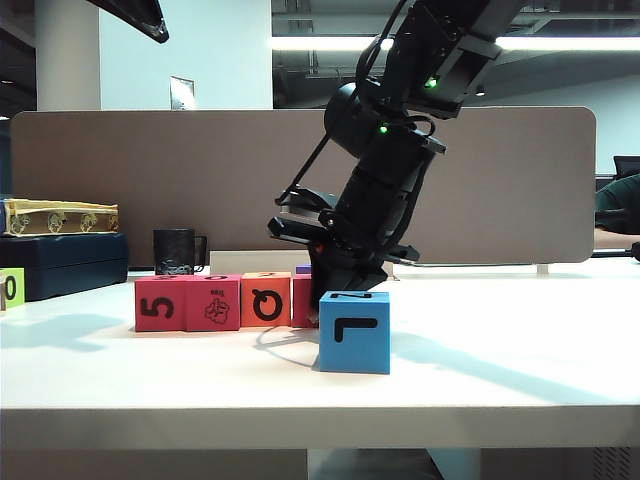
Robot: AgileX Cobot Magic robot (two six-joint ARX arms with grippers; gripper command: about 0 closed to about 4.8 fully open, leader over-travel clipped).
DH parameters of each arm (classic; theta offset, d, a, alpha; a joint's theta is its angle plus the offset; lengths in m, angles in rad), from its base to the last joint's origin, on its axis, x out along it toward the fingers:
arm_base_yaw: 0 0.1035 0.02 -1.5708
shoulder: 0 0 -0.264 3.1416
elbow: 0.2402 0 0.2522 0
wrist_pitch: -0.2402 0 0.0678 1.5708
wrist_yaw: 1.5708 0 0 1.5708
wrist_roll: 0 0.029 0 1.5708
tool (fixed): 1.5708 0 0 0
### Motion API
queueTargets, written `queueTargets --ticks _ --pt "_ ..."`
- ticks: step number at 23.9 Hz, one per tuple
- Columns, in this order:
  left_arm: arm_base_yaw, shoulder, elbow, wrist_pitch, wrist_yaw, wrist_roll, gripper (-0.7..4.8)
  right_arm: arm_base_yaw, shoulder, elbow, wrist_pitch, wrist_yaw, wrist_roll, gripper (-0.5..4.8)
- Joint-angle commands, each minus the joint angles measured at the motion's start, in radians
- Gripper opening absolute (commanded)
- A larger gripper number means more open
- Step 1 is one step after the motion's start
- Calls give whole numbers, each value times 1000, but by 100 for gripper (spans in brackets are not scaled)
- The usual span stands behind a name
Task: Select the appropriate blocks from the scattered letter blocks on the table and arrange them in a row to spell out "2024".
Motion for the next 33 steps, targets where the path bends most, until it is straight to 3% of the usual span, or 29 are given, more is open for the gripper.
queueTargets --ticks 1,7,10,15,19,24,33 --pt "0 -2 2 10 2 0 -6 4 -39 10 -56 -74 1 -3" --pt "0 37 2 83 2 0 -6 4 -115 66 -116 -71 -15 -3" --pt "0 101 2 180 2 -2 -6 4 -169 122 -184 47 -81 -3" --pt "0 227 2 300 5 -5 -6 -6 -210 182 -278 145 -134 -3" --pt "0 333 2 362 35 -29 -6 -7 -253 184 -293 171 -135 -3" --pt "-1 481 3 473 163 -58 -6 -6 -318 184 -301 186 -139 -3" --pt "-8 590 5 486 190 -66 -6 2 -390 184 -380 183 -138 -3"
